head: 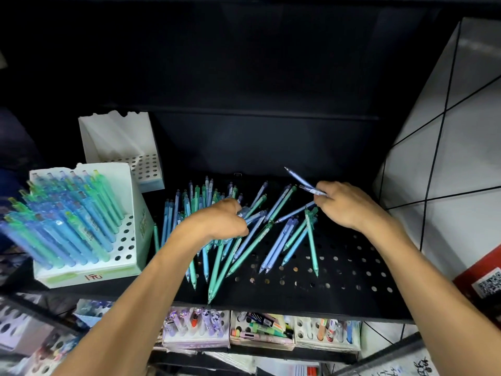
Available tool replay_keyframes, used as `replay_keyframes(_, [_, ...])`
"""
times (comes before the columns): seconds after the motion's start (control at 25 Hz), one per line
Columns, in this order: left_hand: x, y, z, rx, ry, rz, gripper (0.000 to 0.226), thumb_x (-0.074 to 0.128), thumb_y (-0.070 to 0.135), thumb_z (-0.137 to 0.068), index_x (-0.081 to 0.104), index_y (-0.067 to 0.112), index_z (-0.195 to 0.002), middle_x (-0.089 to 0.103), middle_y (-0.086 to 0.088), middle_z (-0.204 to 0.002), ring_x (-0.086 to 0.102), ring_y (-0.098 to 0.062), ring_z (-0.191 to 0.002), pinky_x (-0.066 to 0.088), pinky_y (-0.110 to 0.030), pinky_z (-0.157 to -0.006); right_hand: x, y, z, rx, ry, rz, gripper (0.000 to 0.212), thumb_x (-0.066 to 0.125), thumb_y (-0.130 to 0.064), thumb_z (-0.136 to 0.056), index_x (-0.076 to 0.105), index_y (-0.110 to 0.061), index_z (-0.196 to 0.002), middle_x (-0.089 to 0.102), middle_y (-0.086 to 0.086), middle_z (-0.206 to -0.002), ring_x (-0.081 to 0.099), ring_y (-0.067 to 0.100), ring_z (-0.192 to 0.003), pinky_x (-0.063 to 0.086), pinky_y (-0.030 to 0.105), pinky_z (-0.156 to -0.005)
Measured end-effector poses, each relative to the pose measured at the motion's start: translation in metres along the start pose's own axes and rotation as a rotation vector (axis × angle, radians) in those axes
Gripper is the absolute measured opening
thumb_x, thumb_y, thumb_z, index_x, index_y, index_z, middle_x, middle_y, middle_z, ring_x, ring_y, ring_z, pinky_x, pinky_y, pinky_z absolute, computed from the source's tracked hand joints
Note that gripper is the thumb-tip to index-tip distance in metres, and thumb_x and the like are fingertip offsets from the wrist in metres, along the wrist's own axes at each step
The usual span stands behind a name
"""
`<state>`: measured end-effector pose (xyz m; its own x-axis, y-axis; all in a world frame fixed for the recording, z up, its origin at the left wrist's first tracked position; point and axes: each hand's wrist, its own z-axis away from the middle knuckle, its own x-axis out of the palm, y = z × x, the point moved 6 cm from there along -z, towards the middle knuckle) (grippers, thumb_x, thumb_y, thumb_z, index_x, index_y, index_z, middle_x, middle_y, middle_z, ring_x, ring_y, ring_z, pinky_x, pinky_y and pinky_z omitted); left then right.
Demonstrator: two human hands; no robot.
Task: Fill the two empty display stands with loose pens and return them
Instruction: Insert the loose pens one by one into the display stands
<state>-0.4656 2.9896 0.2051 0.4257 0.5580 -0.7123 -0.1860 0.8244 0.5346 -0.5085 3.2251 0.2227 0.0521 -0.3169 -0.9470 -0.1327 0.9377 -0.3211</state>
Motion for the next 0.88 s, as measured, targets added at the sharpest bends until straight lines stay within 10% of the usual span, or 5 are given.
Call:
replay_keyframes(0.28, [-0.003,-0.009,0.012,-0.015,-0.039,0.122,0.008,0.055,0.017,-0.094,0.052,0.015,-0.101,0.062,-0.008,-0.097,0.056,-0.015,-0.082,0.044,-0.030,-0.075,0.006,-0.026,-0.007,-0.344,0.089,0.086,0.015,0.042,-0.019,-0.096,0.057,-0.019,-0.094,0.058,-0.004,-0.089,0.048,0.022,-0.089,0.038,0.035,-0.075])
replay_keyframes(0.48, [0.001,-0.008,0.006,0.015,0.007,0.617,0.018,0.052,0.012,-0.091,0.059,0.008,-0.107,0.062,-0.004,-0.071,0.050,-0.013,-0.059,0.042,-0.024,-0.053,-0.002,-0.048,0.011,-0.625,0.298,0.291,0.029,0.034,-0.017,-0.082,0.058,-0.022,-0.099,0.057,-0.004,-0.096,0.043,0.019,-0.085,0.034,0.042,-0.085])
replay_keyframes(0.64, [0.012,0.018,0.010,0.048,-0.036,0.942,0.010,0.048,0.008,-0.093,0.058,0.007,-0.097,0.063,-0.006,-0.065,0.055,-0.016,-0.055,0.047,-0.027,-0.053,0.016,-0.071,0.018,-0.723,0.417,0.515,0.034,0.056,-0.010,-0.072,0.060,-0.020,-0.103,0.059,0.001,-0.107,0.050,0.027,-0.096,0.026,0.053,-0.108])
replay_keyframes(0.76, [0.023,0.024,0.004,0.032,0.003,0.984,0.007,0.050,0.014,-0.095,0.056,0.011,-0.099,0.066,-0.019,-0.110,0.065,-0.030,-0.100,0.054,-0.037,-0.085,0.021,-0.075,0.020,-0.695,0.516,0.544,0.038,0.064,-0.009,-0.066,0.062,-0.015,-0.103,0.061,0.004,-0.108,0.045,0.027,-0.101,0.024,0.057,-0.108])
replay_keyframes(0.88, [0.028,0.031,0.005,0.080,0.029,1.057,0.006,0.048,0.009,-0.099,0.053,0.009,-0.098,0.063,-0.013,-0.090,0.060,-0.020,-0.069,0.052,-0.027,-0.063,0.026,-0.078,0.024,-0.672,0.604,0.555,0.031,0.068,-0.011,-0.066,0.063,-0.012,-0.096,0.061,0.004,-0.098,0.044,0.026,-0.098,0.026,0.055,-0.105])
